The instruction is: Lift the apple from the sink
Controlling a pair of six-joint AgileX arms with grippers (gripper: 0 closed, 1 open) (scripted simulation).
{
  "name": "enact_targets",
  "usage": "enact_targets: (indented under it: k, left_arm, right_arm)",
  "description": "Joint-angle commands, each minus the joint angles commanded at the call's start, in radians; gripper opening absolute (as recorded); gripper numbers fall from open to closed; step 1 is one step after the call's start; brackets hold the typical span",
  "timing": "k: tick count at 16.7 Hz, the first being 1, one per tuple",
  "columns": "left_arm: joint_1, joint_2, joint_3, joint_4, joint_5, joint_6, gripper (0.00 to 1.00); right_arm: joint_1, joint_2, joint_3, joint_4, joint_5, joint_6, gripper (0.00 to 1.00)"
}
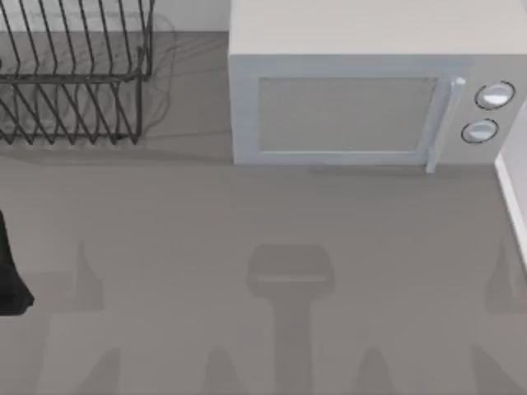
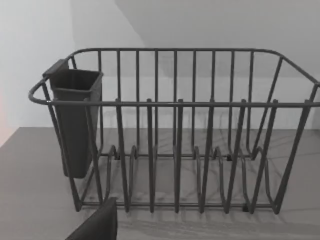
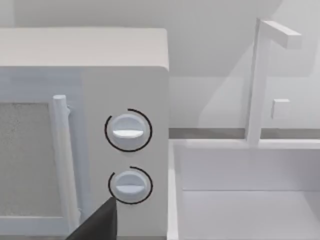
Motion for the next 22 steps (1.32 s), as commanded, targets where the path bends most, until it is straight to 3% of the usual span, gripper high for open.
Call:
enact_targets:
  k: [16, 22]
  left_arm:
    - [0.000, 0.000, 0.000, 0.000, 0.000, 0.000, 1.00]
    - [0.000, 0.000, 0.000, 0.000, 0.000, 0.000, 1.00]
  right_arm:
    - [0.000, 0.000, 0.000, 0.000, 0.000, 0.000, 1.00]
    - [-0.026, 0.203, 0.165, -0.102, 0.000, -0.025, 1.00]
